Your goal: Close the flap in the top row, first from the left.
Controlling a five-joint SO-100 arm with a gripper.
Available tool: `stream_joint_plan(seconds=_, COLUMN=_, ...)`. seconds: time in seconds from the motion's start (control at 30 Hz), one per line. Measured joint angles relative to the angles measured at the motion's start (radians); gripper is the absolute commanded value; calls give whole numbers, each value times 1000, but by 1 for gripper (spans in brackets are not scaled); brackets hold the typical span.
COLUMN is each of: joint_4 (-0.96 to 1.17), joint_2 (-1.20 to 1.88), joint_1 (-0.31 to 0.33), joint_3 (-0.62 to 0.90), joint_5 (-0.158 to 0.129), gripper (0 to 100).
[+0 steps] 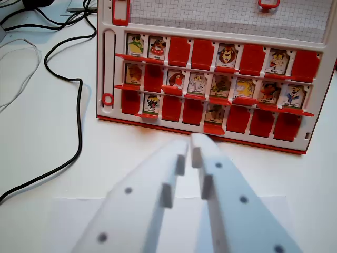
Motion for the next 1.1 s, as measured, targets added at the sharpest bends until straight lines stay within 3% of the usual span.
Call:
stream_joint_plan(seconds=0.47, joint_4=-66, joint_2=-301, joint_1=-92, joint_3=-183, joint_5=11, gripper=0)
stream_joint_plan(seconds=0.7, joint_4=-129, joint_2=-509, joint_1=-187, joint_3=-295, joint_5=83, gripper=0)
stream_joint_plan(seconds=1.1, joint_4=-385, joint_2=-785, joint_1=-296, joint_3=-256, joint_5=190, gripper=0)
